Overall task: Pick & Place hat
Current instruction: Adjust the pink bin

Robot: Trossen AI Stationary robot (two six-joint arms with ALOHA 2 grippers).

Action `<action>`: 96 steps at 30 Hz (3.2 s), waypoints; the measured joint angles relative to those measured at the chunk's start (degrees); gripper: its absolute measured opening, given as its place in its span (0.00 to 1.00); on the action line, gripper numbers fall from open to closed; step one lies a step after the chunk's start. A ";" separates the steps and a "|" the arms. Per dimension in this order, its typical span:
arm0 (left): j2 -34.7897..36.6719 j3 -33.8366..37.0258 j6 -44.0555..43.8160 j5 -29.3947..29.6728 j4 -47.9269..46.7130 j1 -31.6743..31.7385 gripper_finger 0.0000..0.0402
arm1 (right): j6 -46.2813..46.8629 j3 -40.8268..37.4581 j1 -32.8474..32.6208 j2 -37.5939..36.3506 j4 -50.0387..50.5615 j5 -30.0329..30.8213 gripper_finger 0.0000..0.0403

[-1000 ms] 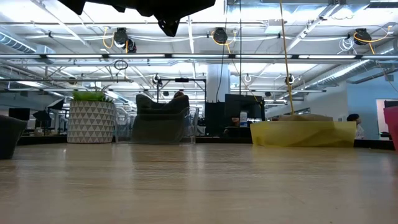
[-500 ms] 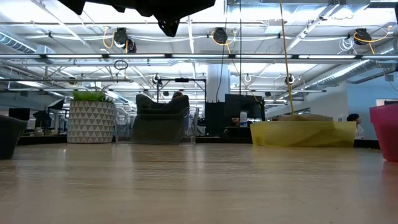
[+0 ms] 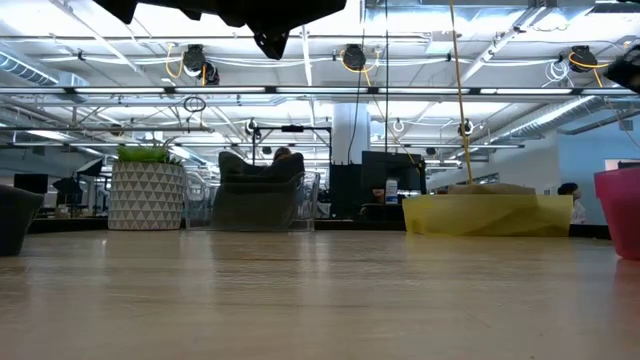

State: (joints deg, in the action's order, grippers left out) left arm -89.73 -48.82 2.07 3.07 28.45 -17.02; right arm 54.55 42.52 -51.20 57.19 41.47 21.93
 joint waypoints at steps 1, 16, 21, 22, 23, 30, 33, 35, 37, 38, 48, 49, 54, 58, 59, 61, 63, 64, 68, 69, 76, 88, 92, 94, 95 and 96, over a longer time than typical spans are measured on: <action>0.00 0.00 0.00 0.00 0.00 0.00 0.24 | -1.87 0.02 0.54 -0.62 0.08 1.49 0.00; 0.00 0.00 -0.86 -0.04 -0.22 0.43 0.24 | -22.23 -1.36 19.68 1.50 -0.65 -5.59 0.00; 0.00 0.02 -0.85 -0.04 -0.86 0.44 0.24 | -29.24 -1.36 21.28 3.92 -11.23 -5.65 0.00; 0.00 0.02 -0.87 -0.04 -0.87 0.44 0.24 | -30.83 -1.36 21.56 4.20 -14.63 -5.69 0.00; 0.00 0.02 -0.85 -0.04 -0.87 0.44 0.24 | -32.11 -1.36 21.83 4.71 -18.27 -5.81 0.00; 0.00 0.02 -0.44 -0.02 -0.87 0.45 0.24 | -33.54 4.38 22.46 14.51 -25.17 -16.28 0.00; 0.00 0.02 -0.68 -0.02 -0.88 0.55 0.24 | -33.12 10.36 21.96 19.96 -16.51 -16.05 0.00; 0.00 0.02 -0.70 -0.02 -0.97 0.55 0.24 | -32.96 14.11 21.83 23.54 -11.84 -16.09 0.00; 0.00 0.02 -0.70 -0.02 -1.27 0.55 0.24 | -32.43 16.94 21.81 26.70 -9.21 -16.37 0.00; 0.00 0.02 -0.72 -0.02 -1.39 0.55 0.24 | -32.21 17.99 21.84 28.15 -8.79 -17.38 0.00; 0.00 0.02 -0.85 -0.07 -2.67 0.55 0.24 | -22.37 20.26 20.72 34.97 2.22 -23.60 0.00; 0.00 0.02 -0.85 -0.07 -2.64 0.55 0.24 | -21.20 20.26 20.46 34.91 3.23 -23.64 0.00; 0.00 0.02 -0.85 -0.11 -2.32 0.55 0.24 | -17.98 20.33 18.74 34.02 5.85 -24.84 0.00; 0.00 0.02 -0.85 -0.13 -1.79 0.55 0.24 | -16.47 20.37 17.56 33.83 6.96 -25.24 0.00; 0.00 0.02 -0.85 -0.13 -1.77 0.55 0.24 | -16.25 20.37 17.42 33.72 7.10 -25.25 0.00; 0.00 0.02 -0.85 -0.15 -1.75 0.55 0.24 | -16.20 20.37 17.27 33.72 7.27 -25.20 0.00; 0.00 0.02 -0.85 -0.15 -1.75 0.55 0.24 | -16.20 20.37 17.29 33.72 7.26 -25.22 0.00; 0.00 0.02 -0.85 -0.21 -1.73 0.52 0.24 | -16.22 20.37 17.33 33.72 7.26 -25.24 0.00; 0.00 0.02 -0.85 -0.24 -1.77 0.48 0.24 | -17.53 20.32 17.29 32.89 7.10 -24.99 0.00; 0.00 0.02 -0.85 -0.24 -1.77 0.49 0.24 | -17.82 20.50 17.25 32.27 7.11 -24.77 0.00; 0.00 0.02 -0.86 -0.22 -1.70 0.49 0.24 | -21.39 22.77 17.10 23.30 14.48 -11.25 0.00; 0.00 0.02 -0.92 -0.20 -1.70 0.48 0.24 | -22.25 8.87 26.19 17.36 19.84 -8.28 0.00; 0.00 0.02 -0.87 -0.20 -1.69 0.48 0.24 | -22.47 5.56 29.24 17.29 19.48 -10.16 0.00; 0.00 0.02 -0.87 -0.19 -1.74 0.48 0.24 | -22.34 4.69 29.91 17.20 19.37 -12.81 0.00; 0.00 0.02 -0.85 -0.17 -1.82 0.48 0.24 | -22.12 4.35 30.11 17.16 19.33 -14.18 0.00; 0.00 0.02 -0.85 -0.17 -1.89 0.48 0.24 | -21.95 4.05 30.17 17.16 19.10 -15.51 0.00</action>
State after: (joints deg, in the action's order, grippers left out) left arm -89.73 -48.80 1.21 2.90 26.56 -16.53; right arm 32.60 46.57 -21.03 74.35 60.58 6.42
